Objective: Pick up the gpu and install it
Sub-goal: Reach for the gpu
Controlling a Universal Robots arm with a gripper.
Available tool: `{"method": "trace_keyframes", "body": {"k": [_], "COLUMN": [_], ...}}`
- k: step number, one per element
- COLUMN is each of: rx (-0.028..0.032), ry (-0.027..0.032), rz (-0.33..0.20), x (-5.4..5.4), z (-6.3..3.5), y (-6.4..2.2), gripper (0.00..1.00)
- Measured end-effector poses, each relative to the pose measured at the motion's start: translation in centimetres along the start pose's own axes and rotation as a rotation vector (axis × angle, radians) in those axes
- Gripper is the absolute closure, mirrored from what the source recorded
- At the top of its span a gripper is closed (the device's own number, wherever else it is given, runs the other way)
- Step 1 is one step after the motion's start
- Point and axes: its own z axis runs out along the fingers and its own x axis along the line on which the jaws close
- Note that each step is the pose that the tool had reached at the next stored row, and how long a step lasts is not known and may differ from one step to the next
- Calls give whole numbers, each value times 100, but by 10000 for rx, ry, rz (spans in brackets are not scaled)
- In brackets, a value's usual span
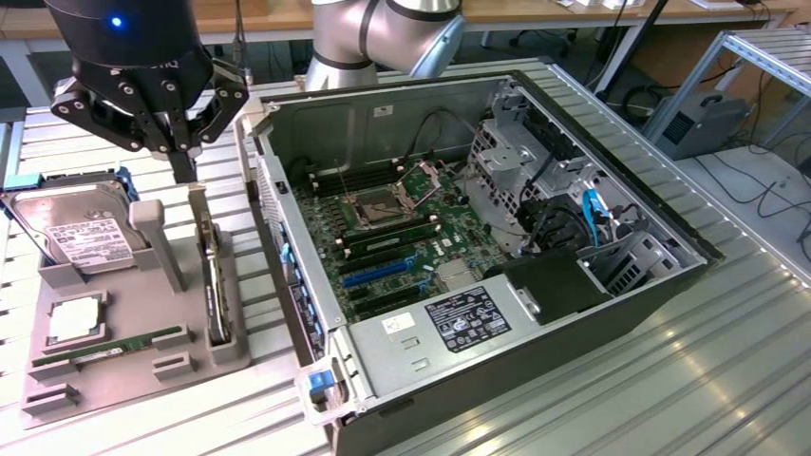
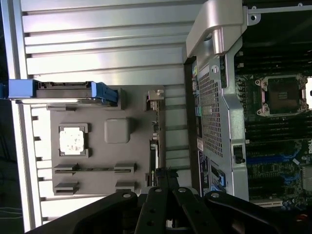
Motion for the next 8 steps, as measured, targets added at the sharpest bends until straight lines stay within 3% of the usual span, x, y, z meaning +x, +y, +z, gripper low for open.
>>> {"method": "trace_keyframes", "body": {"k": [8], "rx": [5], "ry": [-1], "rz": [0], "x": [-1], "z": [-1], "y": [-30], "gripper": [89]}}
